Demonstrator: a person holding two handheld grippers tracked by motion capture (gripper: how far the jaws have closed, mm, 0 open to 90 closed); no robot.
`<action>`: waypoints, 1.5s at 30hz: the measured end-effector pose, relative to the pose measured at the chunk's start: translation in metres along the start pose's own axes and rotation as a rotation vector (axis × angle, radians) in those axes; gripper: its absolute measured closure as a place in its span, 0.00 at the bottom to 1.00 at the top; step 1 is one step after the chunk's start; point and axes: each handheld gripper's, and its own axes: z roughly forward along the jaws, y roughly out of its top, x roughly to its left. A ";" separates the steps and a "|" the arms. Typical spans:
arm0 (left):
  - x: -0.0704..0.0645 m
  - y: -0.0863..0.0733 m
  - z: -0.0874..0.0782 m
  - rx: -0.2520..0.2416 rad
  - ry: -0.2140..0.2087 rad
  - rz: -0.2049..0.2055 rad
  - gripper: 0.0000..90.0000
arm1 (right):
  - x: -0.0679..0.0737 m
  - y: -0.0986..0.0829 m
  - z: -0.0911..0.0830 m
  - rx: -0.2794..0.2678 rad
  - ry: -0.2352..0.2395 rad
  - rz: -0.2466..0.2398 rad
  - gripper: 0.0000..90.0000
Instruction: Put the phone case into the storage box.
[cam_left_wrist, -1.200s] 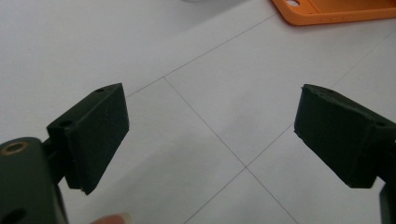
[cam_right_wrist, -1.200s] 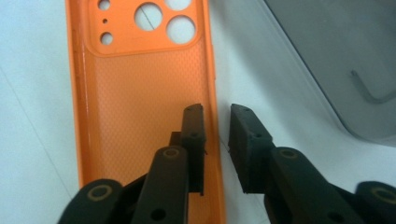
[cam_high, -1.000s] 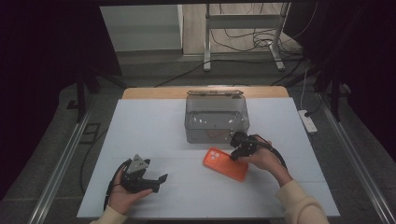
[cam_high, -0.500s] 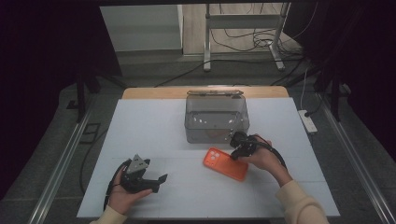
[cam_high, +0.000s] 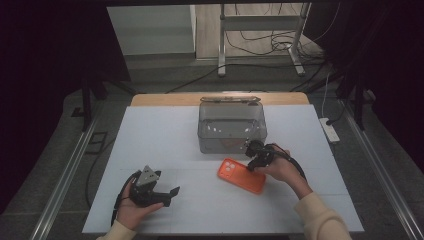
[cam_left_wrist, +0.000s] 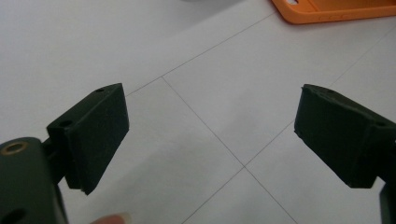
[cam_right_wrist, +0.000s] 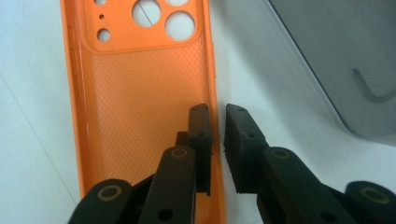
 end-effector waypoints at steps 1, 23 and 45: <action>0.000 0.000 0.000 0.000 0.000 0.000 0.11 | 0.000 0.001 0.000 0.004 0.002 0.006 0.89; 0.001 -0.001 -0.002 -0.005 0.002 -0.002 0.11 | 0.003 0.005 0.000 0.022 -0.017 -0.022 0.98; 0.002 -0.001 -0.003 -0.006 0.003 -0.003 0.11 | 0.006 0.004 -0.001 0.011 -0.034 -0.068 0.99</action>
